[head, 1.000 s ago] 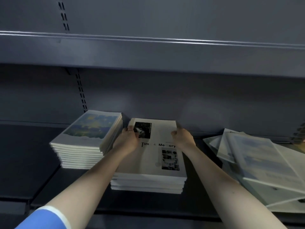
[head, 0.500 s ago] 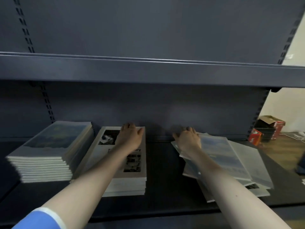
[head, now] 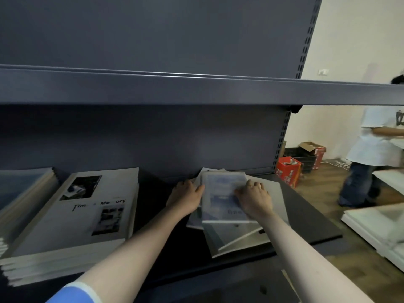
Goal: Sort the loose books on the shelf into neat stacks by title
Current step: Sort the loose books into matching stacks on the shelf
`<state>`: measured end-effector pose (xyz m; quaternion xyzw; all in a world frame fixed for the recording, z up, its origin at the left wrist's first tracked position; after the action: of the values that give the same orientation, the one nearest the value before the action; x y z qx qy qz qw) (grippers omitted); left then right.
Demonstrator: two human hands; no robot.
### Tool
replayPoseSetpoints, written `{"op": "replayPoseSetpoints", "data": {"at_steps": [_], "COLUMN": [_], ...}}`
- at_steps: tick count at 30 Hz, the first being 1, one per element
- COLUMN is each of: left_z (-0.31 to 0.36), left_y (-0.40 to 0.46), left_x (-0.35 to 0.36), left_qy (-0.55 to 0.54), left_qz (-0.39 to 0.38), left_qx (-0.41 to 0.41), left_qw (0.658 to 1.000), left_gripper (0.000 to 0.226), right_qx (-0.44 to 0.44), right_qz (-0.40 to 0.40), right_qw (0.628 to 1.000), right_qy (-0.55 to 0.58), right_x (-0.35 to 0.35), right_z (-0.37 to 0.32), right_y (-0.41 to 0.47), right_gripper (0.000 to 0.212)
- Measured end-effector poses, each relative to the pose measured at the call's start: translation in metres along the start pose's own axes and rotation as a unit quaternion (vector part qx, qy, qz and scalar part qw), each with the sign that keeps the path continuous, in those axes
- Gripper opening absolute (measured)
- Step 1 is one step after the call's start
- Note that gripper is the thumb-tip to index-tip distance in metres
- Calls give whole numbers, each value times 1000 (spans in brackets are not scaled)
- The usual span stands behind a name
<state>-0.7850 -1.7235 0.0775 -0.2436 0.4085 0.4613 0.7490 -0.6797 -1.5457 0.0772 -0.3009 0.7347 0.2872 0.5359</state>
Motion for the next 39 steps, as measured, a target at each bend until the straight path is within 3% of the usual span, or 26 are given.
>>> {"op": "replayPoseSetpoints", "data": {"at_steps": [6,9,20,28,39], "left_z": [12,15,25,23,22], "left_y": [-7,-9,-8,-10,-14], "left_x": [6,7,24,31,10], "left_qy": [118,122,7,-229,-317], "left_qz": [66,83,25,-7,50], "left_qx": [-43,-44,-73,-96,-38], "left_qw": [990,988,997,969,946], "left_gripper": [62,62,63,61,35], "right_qx": [-25,-39,-48,-47,-23], "right_qz": [-17,-16,3,9,-27], "right_qw": [999,998,996,995,988], "right_qy": [36,45,70,86,152], "right_x": [1,3,5,5,1], "right_z": [8,4,2,4,-5], "right_y": [-1,0,1,1,14], "right_gripper": [50,48,49,48,48]}}
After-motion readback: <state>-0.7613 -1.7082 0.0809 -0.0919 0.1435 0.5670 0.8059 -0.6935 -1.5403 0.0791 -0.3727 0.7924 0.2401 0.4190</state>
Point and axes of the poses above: each hand's wrist, its own y-axis towards the middle knuckle, its own x-axis out of the palm, z = x × y, the point moved 10 cm from there along y, towards the middle knuckle, and after that the axes turned 3 degrees about -y, right-handed, at the moved point
